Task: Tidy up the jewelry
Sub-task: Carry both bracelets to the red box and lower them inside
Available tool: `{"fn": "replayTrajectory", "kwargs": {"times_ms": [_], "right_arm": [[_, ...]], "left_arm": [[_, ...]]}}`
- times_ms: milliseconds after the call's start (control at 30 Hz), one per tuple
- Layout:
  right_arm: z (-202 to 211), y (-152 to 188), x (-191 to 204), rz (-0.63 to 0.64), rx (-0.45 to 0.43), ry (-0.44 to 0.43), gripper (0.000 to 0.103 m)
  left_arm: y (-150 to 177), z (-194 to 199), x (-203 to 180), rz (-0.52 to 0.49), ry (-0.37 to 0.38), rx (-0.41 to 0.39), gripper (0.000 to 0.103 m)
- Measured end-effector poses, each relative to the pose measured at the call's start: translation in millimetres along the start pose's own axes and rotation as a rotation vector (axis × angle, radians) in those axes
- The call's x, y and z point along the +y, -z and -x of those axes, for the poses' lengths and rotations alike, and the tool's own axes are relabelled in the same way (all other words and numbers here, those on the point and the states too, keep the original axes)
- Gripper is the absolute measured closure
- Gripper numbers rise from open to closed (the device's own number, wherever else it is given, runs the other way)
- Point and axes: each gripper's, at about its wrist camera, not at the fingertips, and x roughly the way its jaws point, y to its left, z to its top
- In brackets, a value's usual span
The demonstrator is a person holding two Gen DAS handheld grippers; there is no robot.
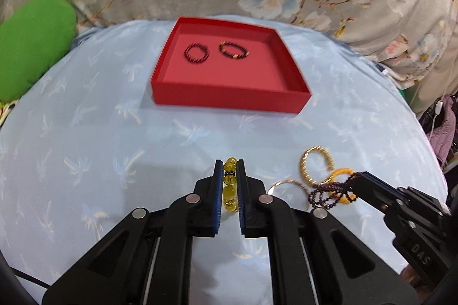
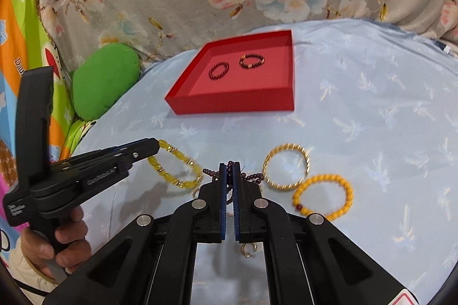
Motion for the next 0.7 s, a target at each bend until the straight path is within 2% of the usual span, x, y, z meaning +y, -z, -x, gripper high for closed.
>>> {"fn": "replayTrajectory", "kwargs": {"times_ms": [167,333,567,700], "right_arm": [[8,-31,-4,0.032,-0.061,0.025,0.099],[-3,-70,-10,0.047,-0.116,0.03,0.099],[-51,-135,-20,0.034,-0.132,0.009,0.099],[-88,-156,-26,0.001,-0.107,-0.01,0.099]], "left_arm": [[-29,15,-16,-0.039,0.009,-0.053,0.094],[-68,13,-25,-0.064,0.011,-0.108,0.094],[-125,-17,-24,-0.057,0.024,-0.142,0.094],[-146,-43,-15,-0.04,0.017,-0.138,0.094]]}}
